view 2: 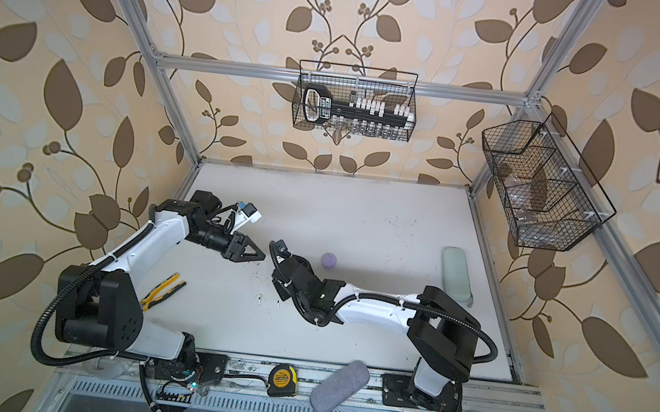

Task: Insert the wireless bluetooth earbuds into the charging case
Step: 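Lift the white case with the right gripper toward the left gripper while left approaches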

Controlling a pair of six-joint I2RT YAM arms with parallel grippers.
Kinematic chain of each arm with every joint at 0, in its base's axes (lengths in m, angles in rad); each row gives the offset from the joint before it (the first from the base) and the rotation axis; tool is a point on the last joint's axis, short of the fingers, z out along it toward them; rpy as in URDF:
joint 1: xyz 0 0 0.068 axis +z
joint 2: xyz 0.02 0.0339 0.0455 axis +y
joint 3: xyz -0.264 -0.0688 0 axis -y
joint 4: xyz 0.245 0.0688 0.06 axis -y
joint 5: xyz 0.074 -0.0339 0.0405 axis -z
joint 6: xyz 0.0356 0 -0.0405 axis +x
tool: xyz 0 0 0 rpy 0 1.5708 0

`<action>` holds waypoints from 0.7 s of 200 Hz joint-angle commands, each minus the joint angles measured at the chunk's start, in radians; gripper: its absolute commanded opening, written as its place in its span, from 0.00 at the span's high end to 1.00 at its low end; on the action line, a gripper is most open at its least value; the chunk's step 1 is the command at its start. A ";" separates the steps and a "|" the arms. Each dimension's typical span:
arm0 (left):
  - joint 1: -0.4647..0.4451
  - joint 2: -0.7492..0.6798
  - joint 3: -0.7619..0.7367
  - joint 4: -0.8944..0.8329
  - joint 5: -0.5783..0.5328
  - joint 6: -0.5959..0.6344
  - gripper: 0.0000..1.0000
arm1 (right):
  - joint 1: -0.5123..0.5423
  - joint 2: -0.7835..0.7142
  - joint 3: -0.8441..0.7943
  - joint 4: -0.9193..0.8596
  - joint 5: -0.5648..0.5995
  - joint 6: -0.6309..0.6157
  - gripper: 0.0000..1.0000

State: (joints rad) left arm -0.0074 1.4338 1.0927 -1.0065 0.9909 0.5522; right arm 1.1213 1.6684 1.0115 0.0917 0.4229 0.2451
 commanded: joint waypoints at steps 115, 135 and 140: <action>-0.039 0.089 0.024 -0.176 0.126 0.130 0.53 | 0.043 -0.062 -0.010 0.054 -0.018 -0.008 0.68; -0.039 0.091 0.017 -0.173 0.119 0.132 0.53 | 0.047 -0.060 0.003 0.049 -0.028 -0.015 0.68; -0.039 0.090 0.016 -0.172 0.118 0.132 0.53 | 0.050 -0.058 0.005 0.047 -0.028 -0.018 0.68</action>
State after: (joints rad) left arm -0.0341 1.5303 1.0927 -1.1248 1.0679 0.6361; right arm 1.1584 1.6318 0.9958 0.1261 0.4099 0.2420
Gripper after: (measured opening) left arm 0.467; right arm 0.464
